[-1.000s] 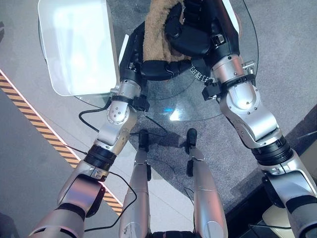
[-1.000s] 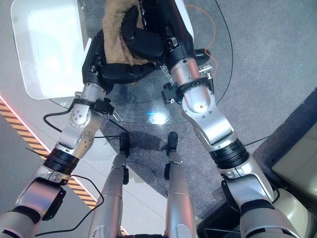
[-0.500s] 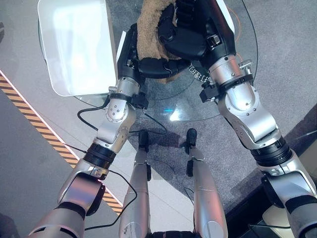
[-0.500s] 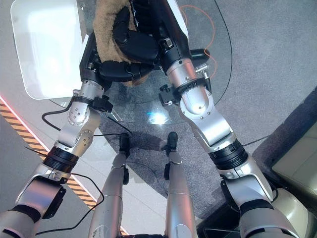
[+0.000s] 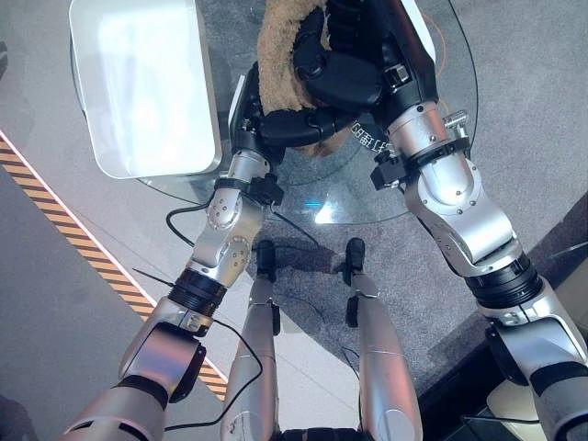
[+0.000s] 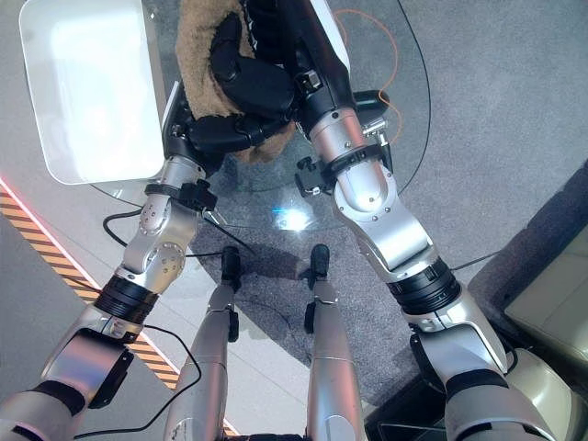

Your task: Wipe the table with a cloth and put it in the basket.

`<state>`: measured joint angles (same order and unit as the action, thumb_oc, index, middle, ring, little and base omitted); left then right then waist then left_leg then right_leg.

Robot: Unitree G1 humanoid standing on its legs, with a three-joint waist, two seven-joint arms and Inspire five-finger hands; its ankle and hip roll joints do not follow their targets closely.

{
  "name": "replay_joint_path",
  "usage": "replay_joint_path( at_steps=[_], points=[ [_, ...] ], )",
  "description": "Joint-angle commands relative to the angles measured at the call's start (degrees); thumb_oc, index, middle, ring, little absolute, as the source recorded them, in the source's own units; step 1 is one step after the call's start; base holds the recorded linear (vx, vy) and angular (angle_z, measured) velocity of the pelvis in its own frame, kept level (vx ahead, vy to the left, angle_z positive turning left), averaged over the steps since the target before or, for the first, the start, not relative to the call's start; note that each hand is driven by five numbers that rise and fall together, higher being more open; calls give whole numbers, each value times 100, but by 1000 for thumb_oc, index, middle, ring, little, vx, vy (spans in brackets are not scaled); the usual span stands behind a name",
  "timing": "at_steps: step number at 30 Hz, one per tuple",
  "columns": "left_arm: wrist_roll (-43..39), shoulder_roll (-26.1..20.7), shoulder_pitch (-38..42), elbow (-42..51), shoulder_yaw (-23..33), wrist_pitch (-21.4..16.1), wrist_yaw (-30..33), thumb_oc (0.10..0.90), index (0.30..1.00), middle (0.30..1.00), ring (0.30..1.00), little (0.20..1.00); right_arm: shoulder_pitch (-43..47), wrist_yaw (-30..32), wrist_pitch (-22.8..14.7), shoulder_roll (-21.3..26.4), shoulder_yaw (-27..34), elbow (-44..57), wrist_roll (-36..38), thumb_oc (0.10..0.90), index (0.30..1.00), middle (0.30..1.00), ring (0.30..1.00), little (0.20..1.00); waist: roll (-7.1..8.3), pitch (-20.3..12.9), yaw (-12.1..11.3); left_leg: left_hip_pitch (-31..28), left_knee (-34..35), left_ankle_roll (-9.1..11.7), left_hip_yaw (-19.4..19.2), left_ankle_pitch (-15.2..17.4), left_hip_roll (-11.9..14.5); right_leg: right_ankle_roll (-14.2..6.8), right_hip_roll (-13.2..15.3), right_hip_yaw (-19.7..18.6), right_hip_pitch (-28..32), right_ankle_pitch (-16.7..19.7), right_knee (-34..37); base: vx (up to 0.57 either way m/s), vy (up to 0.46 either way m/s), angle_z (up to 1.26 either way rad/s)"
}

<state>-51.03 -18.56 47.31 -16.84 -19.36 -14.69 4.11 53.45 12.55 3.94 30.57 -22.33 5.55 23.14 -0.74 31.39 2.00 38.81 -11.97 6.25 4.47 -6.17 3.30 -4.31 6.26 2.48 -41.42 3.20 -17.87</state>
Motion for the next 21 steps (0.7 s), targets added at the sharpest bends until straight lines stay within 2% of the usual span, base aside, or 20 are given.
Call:
replay_joint_path(
  at_steps=[1,12,13,14,21],
  points=[
    [-347,209,394,624,12,-381,-495,100,300,300,300,200,1364,26,-1075,-391,338,1511,193,100,300,300,300,200,217,-160,-17,-227,175,-382,-646,95,-287,124,-339,264,405,-363,72,0,0,0],
    [-483,291,370,721,20,-352,-545,100,300,300,300,200,1347,-3,-1041,-395,322,1488,203,100,300,300,300,200,202,-160,-11,-212,171,-385,-655,92,-299,128,-331,258,404,-360,93,0,0,0],
    [-494,274,379,717,8,-362,-543,100,300,300,300,200,1335,-5,-1026,-390,314,1474,218,413,568,568,568,513,203,-160,-11,-212,169,-386,-653,92,-301,127,-329,260,403,-356,92,0,0,0],
    [-502,277,390,715,11,-359,-540,100,300,300,300,200,1332,22,-1017,-400,315,1459,208,800,900,900,900,900,202,-160,-13,-213,172,-386,-652,93,-303,127,-327,261,405,-356,96,0,0,0],
    [-553,284,412,698,8,-424,-526,100,300,300,300,200,1298,86,-1073,-413,320,1381,163,800,900,900,900,900,206,-160,-10,-197,160,-382,-652,99,-302,123,-317,265,393,-355,96,0,0,0]
  ],
)
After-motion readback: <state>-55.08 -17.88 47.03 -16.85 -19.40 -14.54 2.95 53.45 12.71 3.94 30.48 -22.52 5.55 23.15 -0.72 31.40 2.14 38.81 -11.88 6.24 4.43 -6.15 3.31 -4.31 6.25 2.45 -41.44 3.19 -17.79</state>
